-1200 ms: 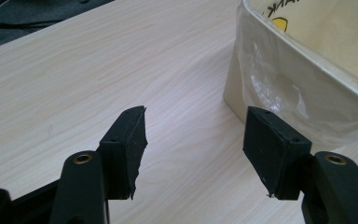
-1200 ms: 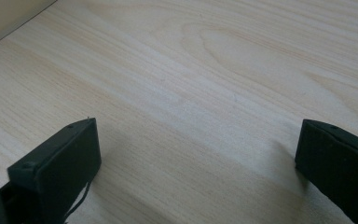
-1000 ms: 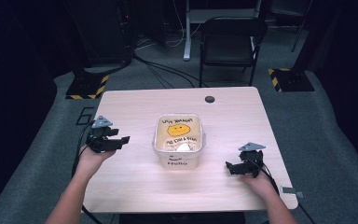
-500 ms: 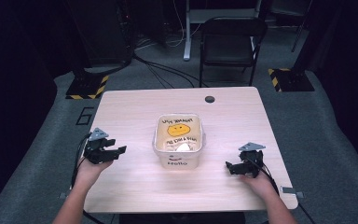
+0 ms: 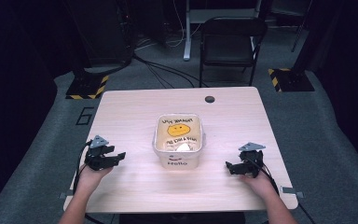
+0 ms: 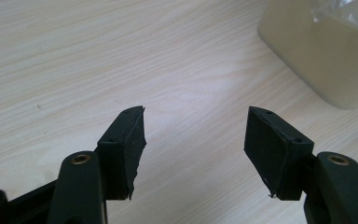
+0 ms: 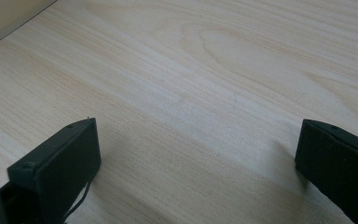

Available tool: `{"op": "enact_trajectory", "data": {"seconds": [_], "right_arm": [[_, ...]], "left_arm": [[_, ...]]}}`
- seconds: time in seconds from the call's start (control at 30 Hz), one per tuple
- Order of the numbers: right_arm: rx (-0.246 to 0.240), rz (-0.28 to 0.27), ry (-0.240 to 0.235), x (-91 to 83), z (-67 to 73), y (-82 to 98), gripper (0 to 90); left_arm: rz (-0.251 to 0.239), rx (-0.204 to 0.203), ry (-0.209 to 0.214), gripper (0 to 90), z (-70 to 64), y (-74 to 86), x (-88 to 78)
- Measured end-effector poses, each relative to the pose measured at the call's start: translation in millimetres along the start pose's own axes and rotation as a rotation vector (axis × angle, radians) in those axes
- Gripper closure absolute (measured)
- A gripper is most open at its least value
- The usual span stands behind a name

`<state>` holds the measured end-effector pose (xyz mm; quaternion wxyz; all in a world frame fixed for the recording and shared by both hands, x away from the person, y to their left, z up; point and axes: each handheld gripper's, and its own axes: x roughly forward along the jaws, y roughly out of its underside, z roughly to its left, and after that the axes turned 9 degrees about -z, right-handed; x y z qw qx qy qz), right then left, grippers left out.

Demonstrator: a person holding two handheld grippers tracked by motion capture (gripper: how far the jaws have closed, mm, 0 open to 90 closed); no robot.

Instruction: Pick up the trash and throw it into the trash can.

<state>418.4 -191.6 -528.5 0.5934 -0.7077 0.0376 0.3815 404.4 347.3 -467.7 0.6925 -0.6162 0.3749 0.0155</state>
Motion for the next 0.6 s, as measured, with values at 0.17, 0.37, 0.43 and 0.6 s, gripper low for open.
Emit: {"op": "enact_trajectory", "data": {"seconds": [0.17,0.37,0.43,0.6], "right_arm": [[0.000,0.000,0.000,0.0,0.0,0.0,0.0],[0.000,0.000,0.000,0.0,0.0,0.0,0.0],[0.000,0.000,0.000,0.0,0.0,0.0,0.0],[0.004,-0.001,0.004,0.0,0.3,0.0,0.0]], "left_arm": [[-0.001,-0.016,0.001,37.5,5.0,8.6,0.9],[-0.013,-0.038,-0.009,37.0,11.4,16.7,1.0],[-0.003,-0.046,-0.008,36.6,13.6,19.9,1.3],[0.012,-0.058,-0.017,35.0,16.8,25.7,3.5]]}}
